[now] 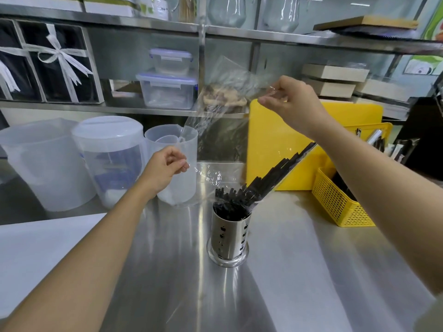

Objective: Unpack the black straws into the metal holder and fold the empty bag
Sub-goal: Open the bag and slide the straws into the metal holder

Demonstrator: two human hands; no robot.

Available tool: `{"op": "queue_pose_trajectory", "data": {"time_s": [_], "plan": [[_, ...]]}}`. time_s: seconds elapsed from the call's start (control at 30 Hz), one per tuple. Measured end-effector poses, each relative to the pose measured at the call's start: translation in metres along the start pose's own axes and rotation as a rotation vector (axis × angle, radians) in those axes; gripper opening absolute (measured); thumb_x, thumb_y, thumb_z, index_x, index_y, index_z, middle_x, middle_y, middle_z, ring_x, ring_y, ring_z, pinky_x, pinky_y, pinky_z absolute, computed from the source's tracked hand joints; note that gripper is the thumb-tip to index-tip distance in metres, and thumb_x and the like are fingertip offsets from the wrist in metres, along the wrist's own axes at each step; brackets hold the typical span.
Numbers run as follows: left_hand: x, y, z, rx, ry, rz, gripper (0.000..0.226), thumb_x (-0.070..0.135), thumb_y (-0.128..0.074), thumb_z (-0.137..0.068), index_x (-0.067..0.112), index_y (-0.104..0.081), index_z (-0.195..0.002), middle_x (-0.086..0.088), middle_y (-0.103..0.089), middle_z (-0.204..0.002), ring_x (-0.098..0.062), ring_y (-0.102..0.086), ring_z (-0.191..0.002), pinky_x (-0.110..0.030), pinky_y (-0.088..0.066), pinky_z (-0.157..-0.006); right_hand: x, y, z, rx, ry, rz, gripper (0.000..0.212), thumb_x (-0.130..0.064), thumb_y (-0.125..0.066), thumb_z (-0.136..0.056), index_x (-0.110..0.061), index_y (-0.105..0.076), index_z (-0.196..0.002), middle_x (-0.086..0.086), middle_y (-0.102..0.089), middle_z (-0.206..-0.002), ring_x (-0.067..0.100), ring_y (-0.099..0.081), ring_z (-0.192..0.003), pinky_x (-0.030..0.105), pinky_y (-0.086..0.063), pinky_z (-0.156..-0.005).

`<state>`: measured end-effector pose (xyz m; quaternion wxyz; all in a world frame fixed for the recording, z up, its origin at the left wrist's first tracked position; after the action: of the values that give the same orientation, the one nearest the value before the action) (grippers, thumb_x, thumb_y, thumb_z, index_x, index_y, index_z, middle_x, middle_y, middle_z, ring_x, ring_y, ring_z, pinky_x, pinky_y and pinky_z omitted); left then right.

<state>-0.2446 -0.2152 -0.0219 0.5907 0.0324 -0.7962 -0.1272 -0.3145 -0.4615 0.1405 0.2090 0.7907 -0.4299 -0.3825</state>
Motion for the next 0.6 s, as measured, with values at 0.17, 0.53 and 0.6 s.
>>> {"op": "queue_pose_trajectory", "data": {"time_s": [0.17,0.53,0.6], "plan": [[-0.018,0.001,0.004,0.072,0.036,0.094,0.024,-0.003,-0.051,-0.089,0.017,-0.054,-0.076,-0.008,-0.062,-0.077,-0.022,-0.062,-0.077,-0.035,-0.049,-0.087,0.014,0.018,0.009,0.113,-0.026,-0.105,0.037,-0.039,-0.058,-0.088,-0.008,-0.059,-0.107,0.003,-0.062,-0.102,0.015,-0.058,-0.097,0.029,-0.048,-0.086],[-0.039,0.0,0.007,0.11,0.087,0.142,0.019,0.0,-0.051,-0.09,0.015,-0.054,-0.079,-0.009,-0.063,-0.081,-0.02,-0.062,-0.079,-0.027,-0.051,-0.081,0.089,0.027,0.047,0.173,-0.285,-0.571,0.014,-0.033,-0.055,-0.089,-0.022,-0.063,-0.093,-0.004,-0.065,-0.093,0.011,-0.061,-0.092,0.027,-0.045,-0.077],[-0.041,0.0,0.007,0.106,0.094,0.146,0.018,0.0,-0.051,-0.09,0.014,-0.055,-0.079,-0.01,-0.063,-0.081,-0.019,-0.062,-0.079,-0.028,-0.051,-0.082,0.097,0.023,0.054,0.148,-0.289,-0.612,0.01,-0.026,-0.057,-0.089,-0.02,-0.064,-0.095,-0.002,-0.066,-0.092,0.013,-0.062,-0.091,0.029,-0.046,-0.077]]}}
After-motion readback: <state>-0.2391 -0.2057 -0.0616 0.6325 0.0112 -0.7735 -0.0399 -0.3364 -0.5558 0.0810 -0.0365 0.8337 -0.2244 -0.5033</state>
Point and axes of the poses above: each hand's wrist, its own z-axis away from the middle knuckle, its own y-axis out of the back of the hand, x = y × z, the point moved 8 cm from there along -z, towards the middle knuckle
